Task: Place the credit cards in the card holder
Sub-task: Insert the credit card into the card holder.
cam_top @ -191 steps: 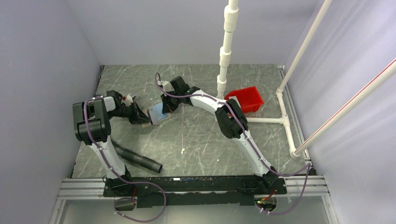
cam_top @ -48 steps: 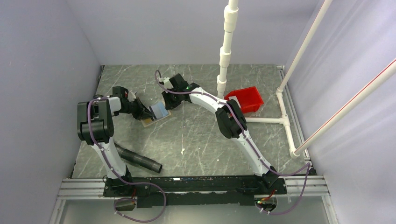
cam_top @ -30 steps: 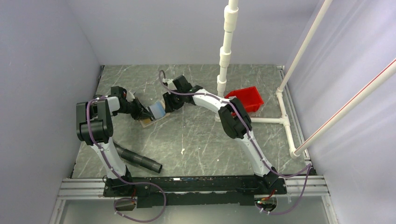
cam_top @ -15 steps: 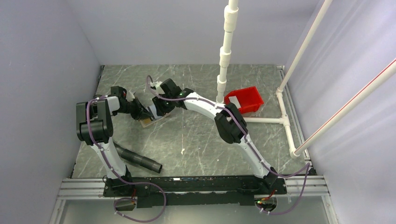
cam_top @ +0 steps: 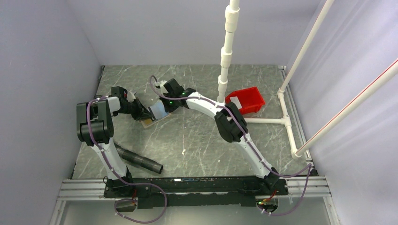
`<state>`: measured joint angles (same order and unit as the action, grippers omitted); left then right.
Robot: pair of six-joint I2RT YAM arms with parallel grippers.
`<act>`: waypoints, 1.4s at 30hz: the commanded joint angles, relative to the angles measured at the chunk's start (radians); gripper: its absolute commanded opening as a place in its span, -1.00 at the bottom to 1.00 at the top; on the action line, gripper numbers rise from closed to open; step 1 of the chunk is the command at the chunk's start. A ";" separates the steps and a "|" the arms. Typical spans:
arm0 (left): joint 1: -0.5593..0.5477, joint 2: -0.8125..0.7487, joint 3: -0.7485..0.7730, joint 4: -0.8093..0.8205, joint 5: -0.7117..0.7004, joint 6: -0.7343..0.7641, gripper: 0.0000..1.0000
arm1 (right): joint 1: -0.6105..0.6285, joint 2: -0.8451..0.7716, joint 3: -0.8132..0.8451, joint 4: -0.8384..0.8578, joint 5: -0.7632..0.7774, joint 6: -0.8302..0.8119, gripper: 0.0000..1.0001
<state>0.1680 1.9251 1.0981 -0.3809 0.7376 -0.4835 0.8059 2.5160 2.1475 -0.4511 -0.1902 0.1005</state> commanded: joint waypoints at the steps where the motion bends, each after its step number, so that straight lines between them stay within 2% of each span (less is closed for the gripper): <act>1: 0.018 -0.010 0.003 -0.021 -0.065 0.027 -1.00 | 0.003 0.036 -0.031 -0.013 0.009 -0.004 -0.94; 8: 0.030 -0.030 -0.025 0.013 -0.081 0.004 -1.00 | 0.008 0.050 -0.017 -0.018 -0.035 -0.016 -1.00; 14: 0.021 0.017 -0.050 0.136 0.016 -0.085 -1.00 | 0.018 0.053 -0.011 -0.023 -0.038 -0.023 -1.00; 22: -0.003 0.020 -0.068 0.150 0.005 -0.087 -1.00 | 0.019 0.057 -0.005 -0.022 -0.063 -0.013 -1.00; 26: -0.016 0.009 -0.109 0.245 0.012 -0.145 -1.00 | 0.019 0.057 -0.006 -0.018 -0.083 0.003 -1.00; 28: -0.034 0.003 -0.101 0.219 -0.019 -0.136 -0.86 | 0.018 0.058 0.000 -0.023 -0.092 0.014 -1.00; 31: -0.033 -0.045 -0.087 0.153 -0.059 -0.100 -0.33 | 0.012 0.053 0.022 -0.054 -0.107 0.033 -1.00; 35: -0.027 -0.077 -0.061 0.086 -0.073 -0.072 -0.06 | 0.001 0.005 -0.048 0.005 -0.157 0.074 -0.99; 36: -0.027 -0.070 -0.053 0.081 -0.072 -0.072 0.15 | -0.001 0.006 -0.047 0.007 -0.167 0.080 -0.99; 37: -0.027 -0.057 -0.046 0.080 -0.074 -0.076 0.25 | -0.003 0.010 -0.045 0.006 -0.175 0.081 -0.99; 40: -0.028 -0.032 -0.037 0.103 -0.078 -0.096 0.31 | -0.004 0.021 -0.039 0.002 -0.178 0.082 -1.00; 42: -0.033 -0.022 -0.027 0.109 -0.088 -0.104 0.23 | -0.004 0.029 -0.039 0.003 -0.182 0.082 -1.00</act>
<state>0.1356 1.8755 1.0447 -0.2600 0.7250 -0.5945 0.7959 2.5225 2.1304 -0.4099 -0.3271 0.1631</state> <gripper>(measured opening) 0.641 0.007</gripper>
